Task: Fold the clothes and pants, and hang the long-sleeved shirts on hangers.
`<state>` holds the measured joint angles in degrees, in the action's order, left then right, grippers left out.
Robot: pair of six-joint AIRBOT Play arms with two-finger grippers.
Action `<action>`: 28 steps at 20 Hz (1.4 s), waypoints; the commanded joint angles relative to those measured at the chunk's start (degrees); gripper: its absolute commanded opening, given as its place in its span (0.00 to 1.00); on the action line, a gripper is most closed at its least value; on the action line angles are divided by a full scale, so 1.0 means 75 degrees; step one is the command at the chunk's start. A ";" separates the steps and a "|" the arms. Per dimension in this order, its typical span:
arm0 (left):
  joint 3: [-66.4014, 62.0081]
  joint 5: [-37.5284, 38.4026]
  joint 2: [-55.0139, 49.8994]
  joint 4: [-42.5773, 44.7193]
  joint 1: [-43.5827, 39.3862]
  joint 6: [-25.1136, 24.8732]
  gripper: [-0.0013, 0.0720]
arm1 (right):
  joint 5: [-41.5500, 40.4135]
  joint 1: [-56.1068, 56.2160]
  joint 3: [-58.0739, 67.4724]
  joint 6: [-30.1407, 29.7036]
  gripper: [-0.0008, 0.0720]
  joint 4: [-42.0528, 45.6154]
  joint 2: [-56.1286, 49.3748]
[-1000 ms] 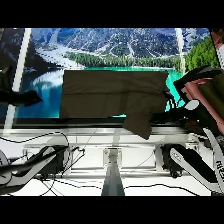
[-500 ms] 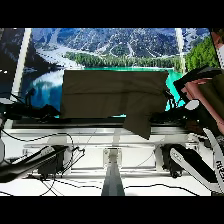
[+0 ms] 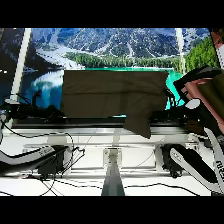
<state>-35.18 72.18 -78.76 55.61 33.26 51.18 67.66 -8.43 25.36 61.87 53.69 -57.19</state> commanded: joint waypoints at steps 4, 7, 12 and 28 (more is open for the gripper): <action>-0.0682 0.0950 -0.0026 -0.1416 0.0003 -0.0793 0.03 | 0.0122 0.0006 0.0685 0.0000 0.03 -0.0758 0.0009; -0.1276 0.1303 -0.0017 -0.2894 -0.0061 -0.0959 0.03 | 0.0111 0.0006 0.1157 -0.0006 0.03 -0.1725 0.0009; -0.2393 0.0592 0.0052 -0.3949 -0.1049 -0.1055 0.03 | -0.0810 0.0003 0.2151 0.0061 0.03 -0.2299 0.0006; -0.2672 -0.6149 -0.1224 -0.5257 -0.3701 -0.0425 0.03 | -0.6143 0.0393 0.4202 0.1282 0.03 -0.2576 -0.3436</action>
<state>-55.18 31.48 -85.95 20.56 6.74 47.81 24.60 -6.52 53.43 71.22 34.52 -78.04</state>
